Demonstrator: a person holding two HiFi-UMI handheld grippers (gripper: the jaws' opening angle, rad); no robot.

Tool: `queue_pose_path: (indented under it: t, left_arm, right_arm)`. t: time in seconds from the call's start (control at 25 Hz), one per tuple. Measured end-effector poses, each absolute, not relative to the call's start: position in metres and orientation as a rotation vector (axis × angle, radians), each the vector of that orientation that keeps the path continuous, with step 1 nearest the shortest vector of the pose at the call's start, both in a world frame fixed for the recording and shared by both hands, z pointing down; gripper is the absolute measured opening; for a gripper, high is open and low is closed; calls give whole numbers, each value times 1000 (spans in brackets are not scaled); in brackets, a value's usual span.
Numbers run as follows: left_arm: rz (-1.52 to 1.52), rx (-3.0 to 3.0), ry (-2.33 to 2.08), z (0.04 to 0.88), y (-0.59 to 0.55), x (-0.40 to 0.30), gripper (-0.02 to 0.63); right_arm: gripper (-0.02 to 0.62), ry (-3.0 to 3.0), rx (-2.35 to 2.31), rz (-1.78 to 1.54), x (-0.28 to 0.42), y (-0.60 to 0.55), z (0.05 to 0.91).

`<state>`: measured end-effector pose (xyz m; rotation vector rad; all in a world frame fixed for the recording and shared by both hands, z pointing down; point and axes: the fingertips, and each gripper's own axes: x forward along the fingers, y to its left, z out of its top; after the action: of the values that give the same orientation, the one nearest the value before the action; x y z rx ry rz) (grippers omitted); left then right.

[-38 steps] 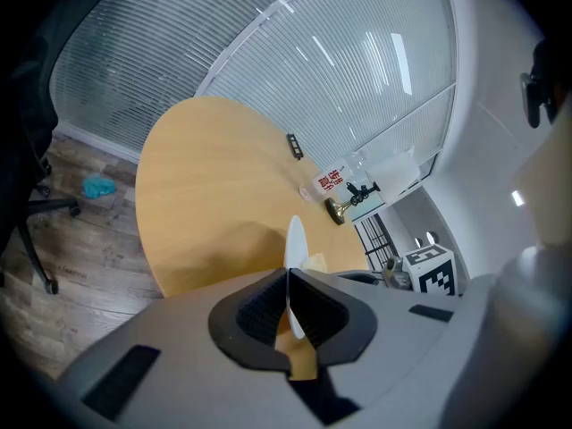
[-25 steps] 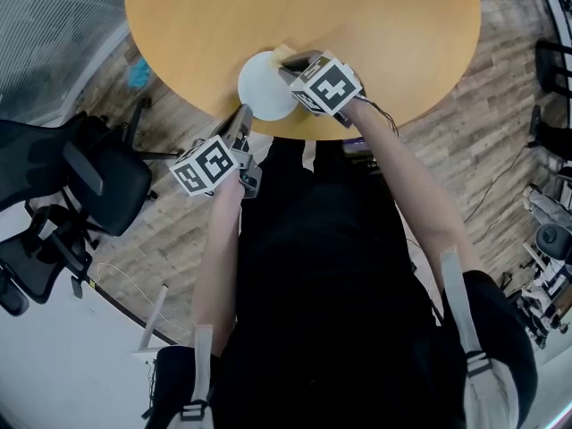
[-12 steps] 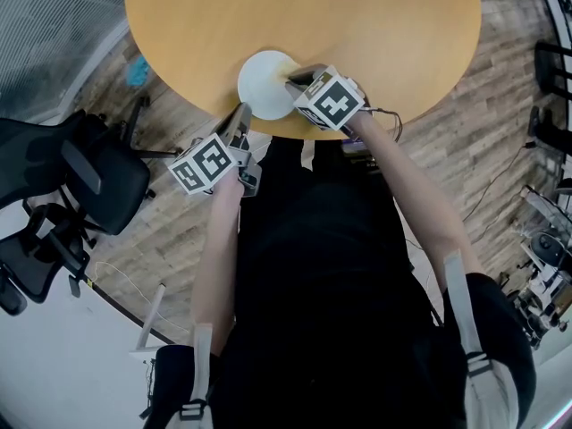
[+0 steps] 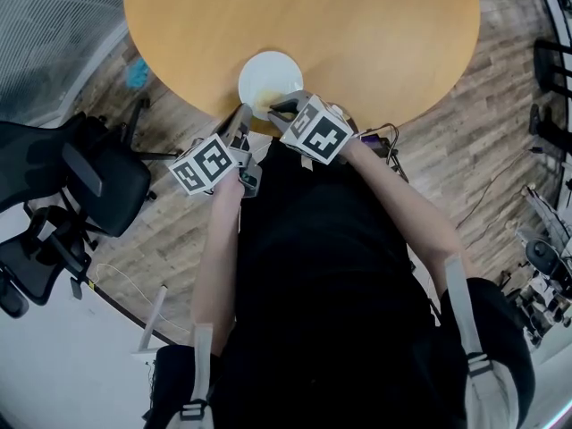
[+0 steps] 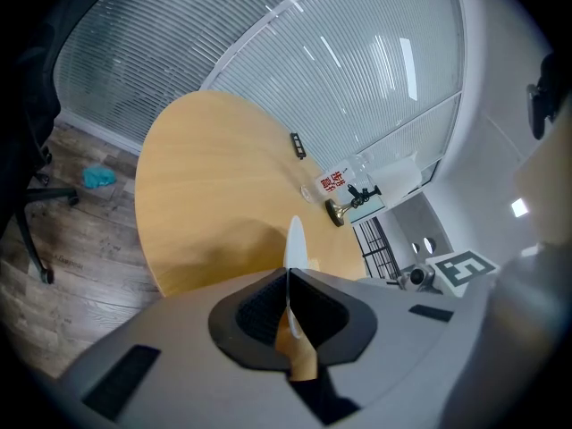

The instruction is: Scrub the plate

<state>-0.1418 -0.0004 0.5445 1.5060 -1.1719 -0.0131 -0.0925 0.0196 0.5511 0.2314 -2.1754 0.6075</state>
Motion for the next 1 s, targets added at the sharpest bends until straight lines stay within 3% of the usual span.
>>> queue_pose_path:
  t: [0.52, 1.0]
  left_arm:
    - [-10, 1531, -1146, 539, -1, -133, 23]
    - [-18, 1508, -1155, 550, -6, -141, 23]
  right_arm:
    - [29, -2281, 293, 598, -127, -16, 520]
    - [29, -2062, 451, 651, -41, -22, 584]
